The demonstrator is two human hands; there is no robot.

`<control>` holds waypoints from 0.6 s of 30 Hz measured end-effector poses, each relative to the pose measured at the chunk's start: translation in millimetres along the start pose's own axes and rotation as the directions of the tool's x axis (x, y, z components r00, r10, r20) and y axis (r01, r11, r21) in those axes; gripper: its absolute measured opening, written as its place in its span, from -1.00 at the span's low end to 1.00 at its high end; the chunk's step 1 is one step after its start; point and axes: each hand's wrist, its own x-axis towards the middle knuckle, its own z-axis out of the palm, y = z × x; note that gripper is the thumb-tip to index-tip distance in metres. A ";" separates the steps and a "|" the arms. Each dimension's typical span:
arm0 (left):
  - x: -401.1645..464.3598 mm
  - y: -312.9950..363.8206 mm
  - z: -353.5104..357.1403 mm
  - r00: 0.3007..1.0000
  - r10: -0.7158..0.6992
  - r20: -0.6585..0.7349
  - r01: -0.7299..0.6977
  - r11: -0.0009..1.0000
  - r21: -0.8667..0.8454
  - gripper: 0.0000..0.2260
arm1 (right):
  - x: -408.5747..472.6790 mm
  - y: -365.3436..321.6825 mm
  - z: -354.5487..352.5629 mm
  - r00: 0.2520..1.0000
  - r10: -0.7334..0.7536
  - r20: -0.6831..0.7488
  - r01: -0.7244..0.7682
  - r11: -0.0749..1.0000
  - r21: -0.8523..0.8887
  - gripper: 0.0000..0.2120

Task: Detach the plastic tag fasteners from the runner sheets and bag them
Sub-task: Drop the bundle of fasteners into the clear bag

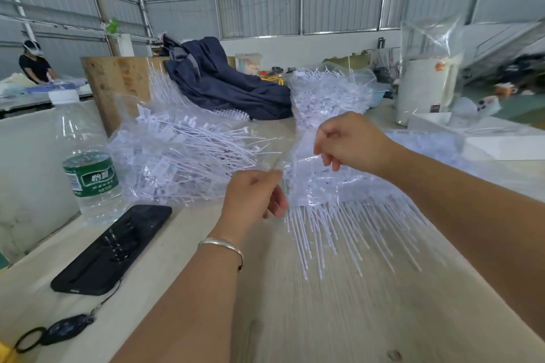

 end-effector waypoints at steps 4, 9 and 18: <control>-12.5 -2.7 16.8 0.981 -0.002 0.196 -0.046 0.969 0.243 -0.72 | -57.6 22.2 -16.0 0.960 0.073 0.269 -0.062 0.997 -0.048 -0.75; -14.7 -6.8 34.8 0.956 0.159 0.246 -0.258 0.853 0.454 -0.86 | -90.6 56.6 -6.2 0.976 0.105 0.190 0.043 0.764 -0.643 -0.82; -9.8 -17.2 47.8 0.927 0.094 0.364 -0.343 0.605 0.718 -0.45 | -90.5 105.3 -5.9 0.945 0.318 0.073 -0.168 0.666 -0.727 -0.47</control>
